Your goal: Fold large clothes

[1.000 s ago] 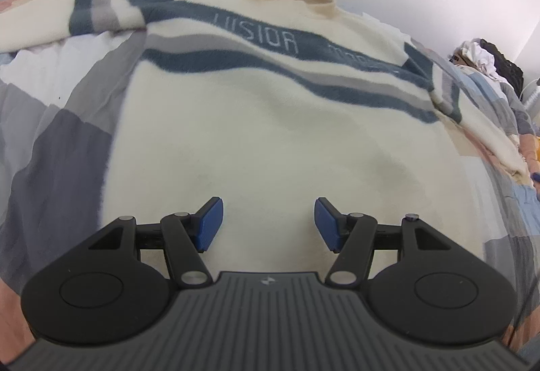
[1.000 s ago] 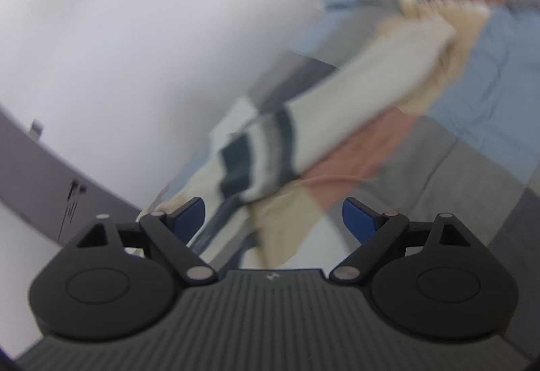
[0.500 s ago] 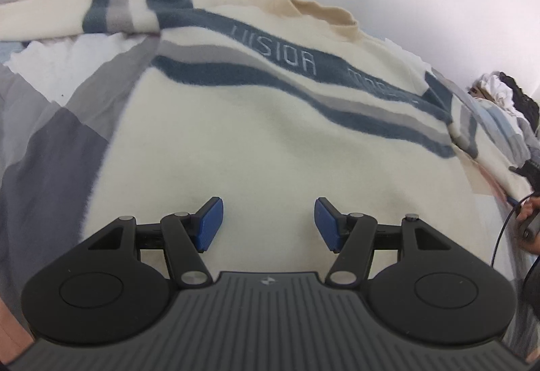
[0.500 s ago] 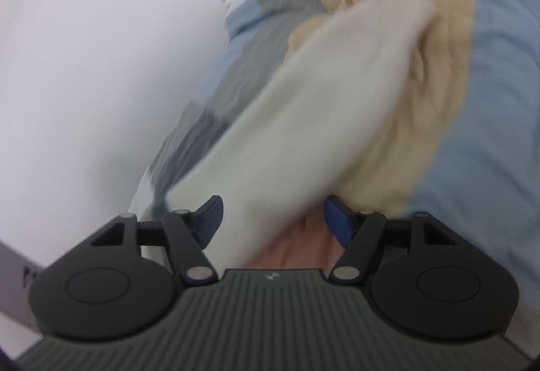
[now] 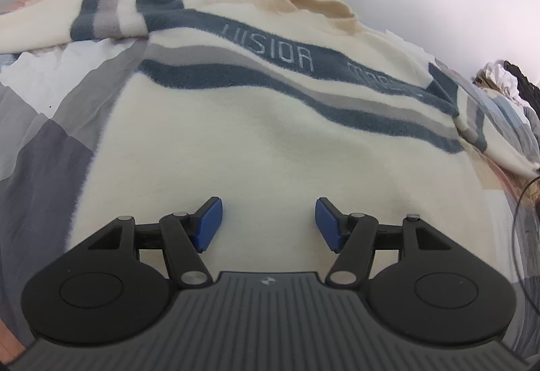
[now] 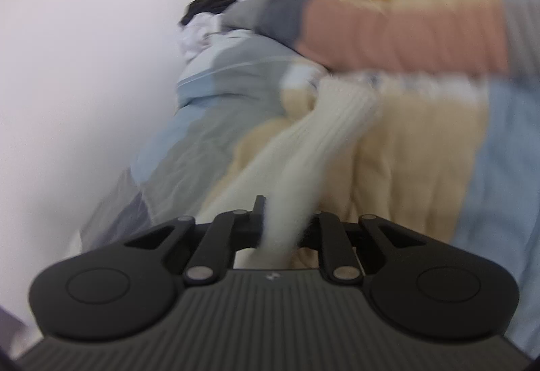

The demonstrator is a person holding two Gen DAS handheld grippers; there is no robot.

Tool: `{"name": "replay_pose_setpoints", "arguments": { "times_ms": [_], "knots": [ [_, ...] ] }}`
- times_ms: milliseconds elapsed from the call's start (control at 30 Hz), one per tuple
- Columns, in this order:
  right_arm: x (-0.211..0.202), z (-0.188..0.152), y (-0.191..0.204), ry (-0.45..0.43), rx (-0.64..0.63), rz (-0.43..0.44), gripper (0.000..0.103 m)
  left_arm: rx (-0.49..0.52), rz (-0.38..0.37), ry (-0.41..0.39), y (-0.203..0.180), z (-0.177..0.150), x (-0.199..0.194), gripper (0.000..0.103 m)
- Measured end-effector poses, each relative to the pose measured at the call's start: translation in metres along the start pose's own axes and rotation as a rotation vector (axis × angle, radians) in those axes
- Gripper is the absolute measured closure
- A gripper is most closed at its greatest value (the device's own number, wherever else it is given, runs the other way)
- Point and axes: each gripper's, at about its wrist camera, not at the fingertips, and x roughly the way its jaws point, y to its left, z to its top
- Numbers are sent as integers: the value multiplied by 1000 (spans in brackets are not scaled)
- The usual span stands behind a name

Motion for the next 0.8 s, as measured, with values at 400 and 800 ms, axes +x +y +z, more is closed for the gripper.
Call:
{"name": "replay_pose_setpoints", "arguments": {
  "times_ms": [400, 800],
  "knots": [
    [-155, 58, 162, -172, -352, 310, 91, -61, -54, 68, 15, -3, -14, 36],
    [-340, -63, 273, -166, -711, 796, 91, -109, -52, 13, 46, -6, -50, 36]
  ]
}}
